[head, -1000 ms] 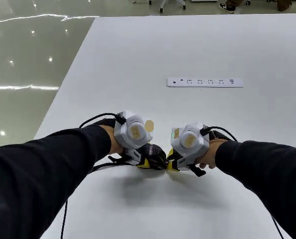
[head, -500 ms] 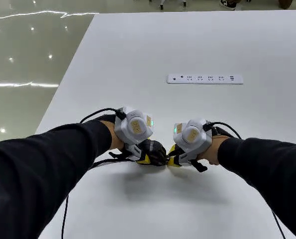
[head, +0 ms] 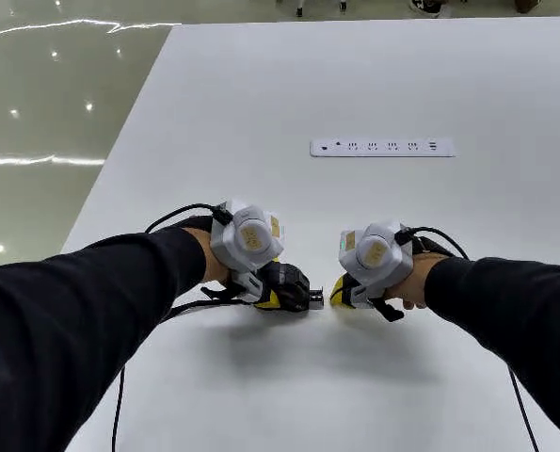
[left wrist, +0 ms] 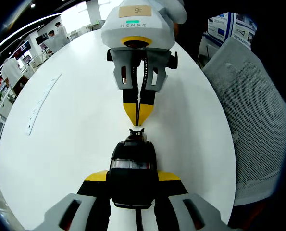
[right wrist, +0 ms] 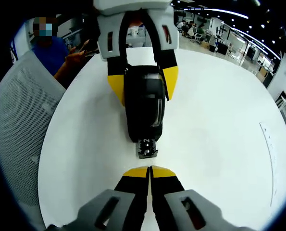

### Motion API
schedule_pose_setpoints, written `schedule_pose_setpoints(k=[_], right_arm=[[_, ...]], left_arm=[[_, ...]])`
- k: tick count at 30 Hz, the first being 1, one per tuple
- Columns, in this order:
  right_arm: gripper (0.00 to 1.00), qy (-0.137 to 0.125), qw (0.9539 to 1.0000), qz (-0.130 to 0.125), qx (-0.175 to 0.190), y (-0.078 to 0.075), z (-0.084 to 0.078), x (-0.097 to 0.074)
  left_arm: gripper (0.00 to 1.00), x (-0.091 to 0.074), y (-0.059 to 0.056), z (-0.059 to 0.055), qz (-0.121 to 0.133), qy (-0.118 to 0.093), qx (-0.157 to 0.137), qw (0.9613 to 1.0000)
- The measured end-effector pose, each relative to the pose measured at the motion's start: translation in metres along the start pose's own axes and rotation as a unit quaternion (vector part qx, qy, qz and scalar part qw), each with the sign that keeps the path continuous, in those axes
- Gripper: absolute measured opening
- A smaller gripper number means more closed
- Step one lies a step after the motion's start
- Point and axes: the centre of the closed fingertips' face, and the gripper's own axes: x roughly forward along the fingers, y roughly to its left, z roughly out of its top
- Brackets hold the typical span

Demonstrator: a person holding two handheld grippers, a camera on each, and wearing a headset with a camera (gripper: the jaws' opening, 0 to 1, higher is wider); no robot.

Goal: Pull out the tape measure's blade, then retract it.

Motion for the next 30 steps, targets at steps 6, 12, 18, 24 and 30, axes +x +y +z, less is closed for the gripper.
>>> schedule_pose_setpoints(k=[6, 12, 18, 24, 30], right_arm=[[0.32, -0.014, 0.9998, 0.009, -0.012, 0.009, 0.027, 0.008], [0.13, -0.007, 0.9999, 0.015, 0.001, 0.007, 0.034, 0.015], [0.08, -0.011, 0.9994, 0.024, 0.021, 0.01, 0.026, 0.01], [0.09, -0.002, 0.9989, 0.029, 0.037, 0.011, 0.006, -0.003], [0.09, 0.003, 0.999, 0.021, 0.038, 0.01, -0.008, -0.01]], left_arm=[[0.31, 0.0, 0.0, 0.0, -0.001, 0.003, 0.0, 1.0], [0.31, -0.001, -0.001, -0.001, 0.0, 0.003, 0.005, 1.0], [0.31, -0.003, -0.001, -0.003, 0.0, 0.003, 0.006, 1.0], [0.31, -0.003, -0.002, -0.002, 0.005, 0.004, 0.01, 0.9999], [0.31, -0.002, -0.001, -0.001, 0.006, 0.007, 0.007, 0.9999]])
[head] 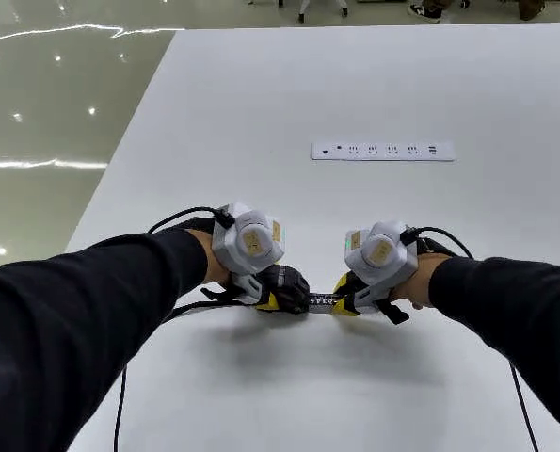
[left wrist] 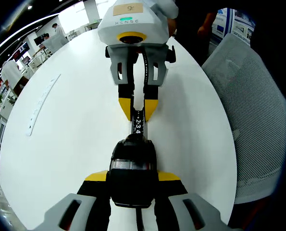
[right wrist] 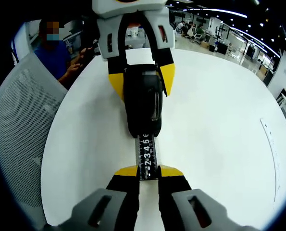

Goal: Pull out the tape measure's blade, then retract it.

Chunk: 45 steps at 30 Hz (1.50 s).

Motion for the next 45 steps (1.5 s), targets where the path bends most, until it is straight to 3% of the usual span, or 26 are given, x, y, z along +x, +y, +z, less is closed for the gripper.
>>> schedule_pose_setpoints(k=[13, 28, 45], right_arm=[[0.1, 0.014, 0.9999, -0.008, -0.004, 0.0, -0.007, -0.002], [0.1, 0.024, 0.9995, -0.012, 0.013, -0.004, -0.039, -0.023], [0.1, 0.035, 0.9993, -0.015, 0.007, -0.006, -0.054, -0.036]], left_arm=[[0.31, 0.0, -0.001, 0.0, 0.003, -0.001, -0.003, 1.0], [0.31, 0.0, 0.0, 0.0, 0.006, -0.004, -0.009, 0.9999], [0.32, 0.001, 0.001, 0.001, 0.008, -0.013, -0.016, 0.9998]])
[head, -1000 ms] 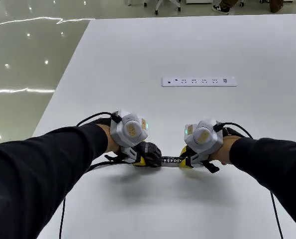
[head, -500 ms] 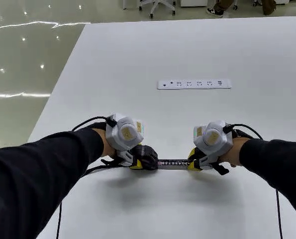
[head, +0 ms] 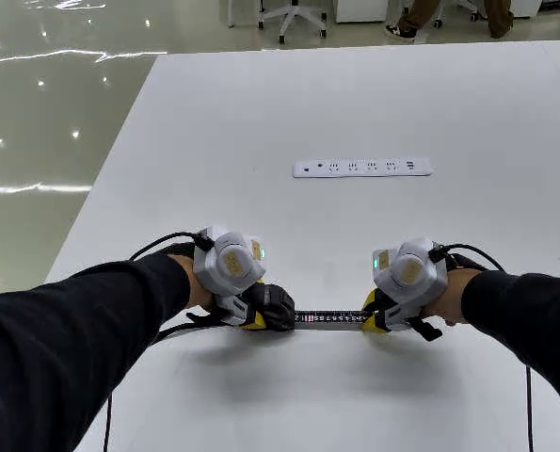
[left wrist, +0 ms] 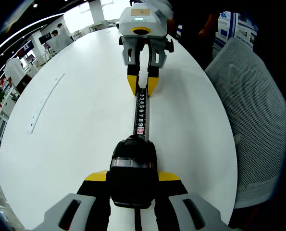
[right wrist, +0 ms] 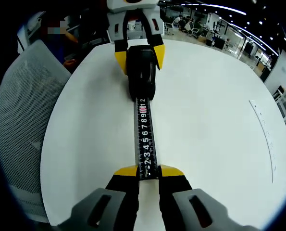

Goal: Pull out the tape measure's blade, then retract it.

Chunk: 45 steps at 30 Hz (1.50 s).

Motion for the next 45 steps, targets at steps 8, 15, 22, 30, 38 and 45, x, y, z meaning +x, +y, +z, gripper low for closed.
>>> schedule_pose_setpoints(k=[8, 15, 22, 30, 38, 45], right_arm=[[0.1, 0.006, 0.9999, 0.0, 0.011, -0.001, -0.013, -0.008], [0.1, 0.013, 0.9997, -0.002, 0.019, -0.003, -0.026, -0.016], [0.1, 0.018, 0.9995, -0.007, 0.024, -0.004, -0.04, -0.023], [0.1, 0.022, 0.9993, -0.01, 0.029, -0.006, -0.053, -0.029], [0.1, 0.031, 0.9992, -0.011, 0.023, -0.007, -0.062, -0.033], [0.1, 0.037, 0.9989, -0.013, 0.025, -0.006, -0.067, -0.04]], left_arm=[[0.32, 0.0, 0.0, 0.0, 0.0, -0.003, -0.004, 1.0], [0.32, -0.001, 0.0, 0.0, 0.002, -0.003, -0.008, 1.0], [0.32, 0.0, 0.0, 0.0, 0.001, -0.002, -0.009, 1.0], [0.31, 0.0, 0.0, -0.001, 0.0, 0.001, -0.011, 0.9999], [0.32, 0.0, 0.001, -0.001, -0.001, -0.001, -0.015, 0.9999], [0.32, 0.0, 0.001, -0.001, 0.0, -0.001, -0.016, 0.9999]])
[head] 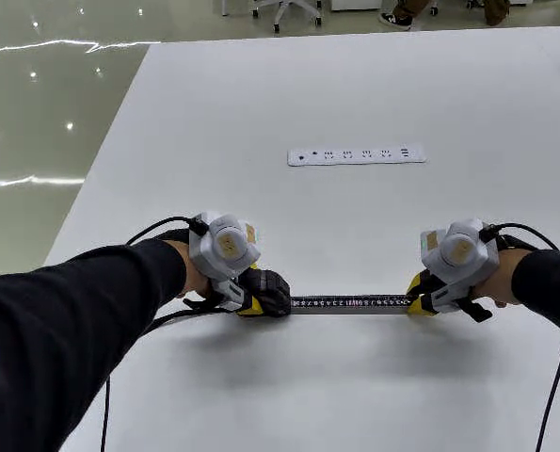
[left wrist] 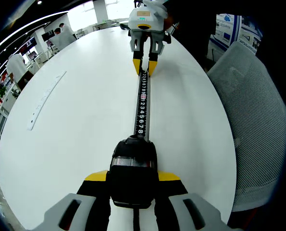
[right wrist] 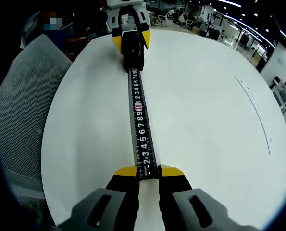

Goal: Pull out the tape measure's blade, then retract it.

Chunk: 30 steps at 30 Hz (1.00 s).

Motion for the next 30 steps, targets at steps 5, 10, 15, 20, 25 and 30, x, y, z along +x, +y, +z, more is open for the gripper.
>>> schedule_pose_setpoints(k=[5, 10, 15, 20, 25, 30], right_arm=[[0.1, 0.003, 1.0, -0.003, 0.003, 0.001, -0.006, -0.006], [0.1, 0.003, 1.0, -0.006, 0.007, 0.002, -0.011, -0.011], [0.1, 0.005, 0.9999, -0.006, 0.01, 0.0, -0.018, -0.013], [0.1, 0.01, 0.9999, -0.005, 0.008, 0.0, -0.022, -0.017], [0.1, 0.015, 0.9998, -0.005, 0.01, 0.001, -0.025, -0.021], [0.1, 0.015, 0.9998, -0.005, 0.012, 0.002, -0.026, -0.021]], left_arm=[[0.32, 0.0, 0.0, 0.0, 0.001, 0.0, -0.001, 1.0], [0.32, 0.0, -0.001, 0.0, 0.001, 0.001, -0.001, 1.0], [0.32, 0.0, -0.001, 0.001, 0.001, 0.001, -0.001, 1.0], [0.32, 0.0, -0.001, 0.001, 0.001, 0.001, -0.001, 1.0], [0.32, 0.0, -0.001, 0.001, 0.001, 0.002, -0.001, 1.0], [0.32, 0.0, -0.001, 0.001, 0.001, 0.001, -0.002, 1.0]])
